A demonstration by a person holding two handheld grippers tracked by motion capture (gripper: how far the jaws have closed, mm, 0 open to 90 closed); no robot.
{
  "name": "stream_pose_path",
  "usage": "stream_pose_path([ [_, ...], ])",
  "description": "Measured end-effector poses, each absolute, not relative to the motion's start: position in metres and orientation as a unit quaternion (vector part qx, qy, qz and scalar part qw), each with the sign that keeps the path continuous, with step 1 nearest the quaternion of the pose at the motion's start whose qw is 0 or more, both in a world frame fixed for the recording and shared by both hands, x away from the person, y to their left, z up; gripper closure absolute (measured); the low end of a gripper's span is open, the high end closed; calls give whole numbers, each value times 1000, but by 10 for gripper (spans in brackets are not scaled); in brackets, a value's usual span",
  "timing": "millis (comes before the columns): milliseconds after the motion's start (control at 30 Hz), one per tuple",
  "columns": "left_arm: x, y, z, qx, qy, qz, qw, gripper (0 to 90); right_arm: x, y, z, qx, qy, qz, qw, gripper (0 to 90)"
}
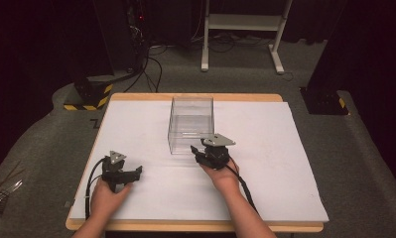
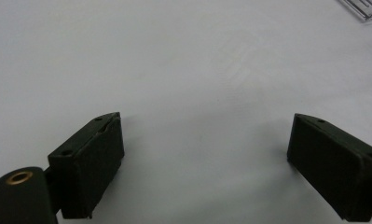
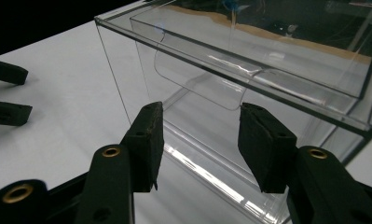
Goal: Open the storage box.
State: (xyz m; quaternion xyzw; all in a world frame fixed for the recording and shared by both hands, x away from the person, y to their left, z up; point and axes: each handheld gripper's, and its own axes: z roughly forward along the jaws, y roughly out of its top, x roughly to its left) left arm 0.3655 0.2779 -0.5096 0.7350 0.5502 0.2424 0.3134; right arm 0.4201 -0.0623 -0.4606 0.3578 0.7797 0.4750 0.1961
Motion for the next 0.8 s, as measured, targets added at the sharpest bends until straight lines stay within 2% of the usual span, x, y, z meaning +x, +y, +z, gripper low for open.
stream_pose_path([
  [267, 366, 278, -510, 735, 550, 242, 313, 110, 427, -60, -460, 363, 776, 478, 194, 563],
  [467, 366, 278, -510, 735, 550, 243, 313, 110, 431, -62, -460, 355, 776, 484, 193, 636],
  [800, 366, 278, -510, 735, 550, 243, 313, 110, 438, -64, -462, 352, 775, 495, 176, 678],
])
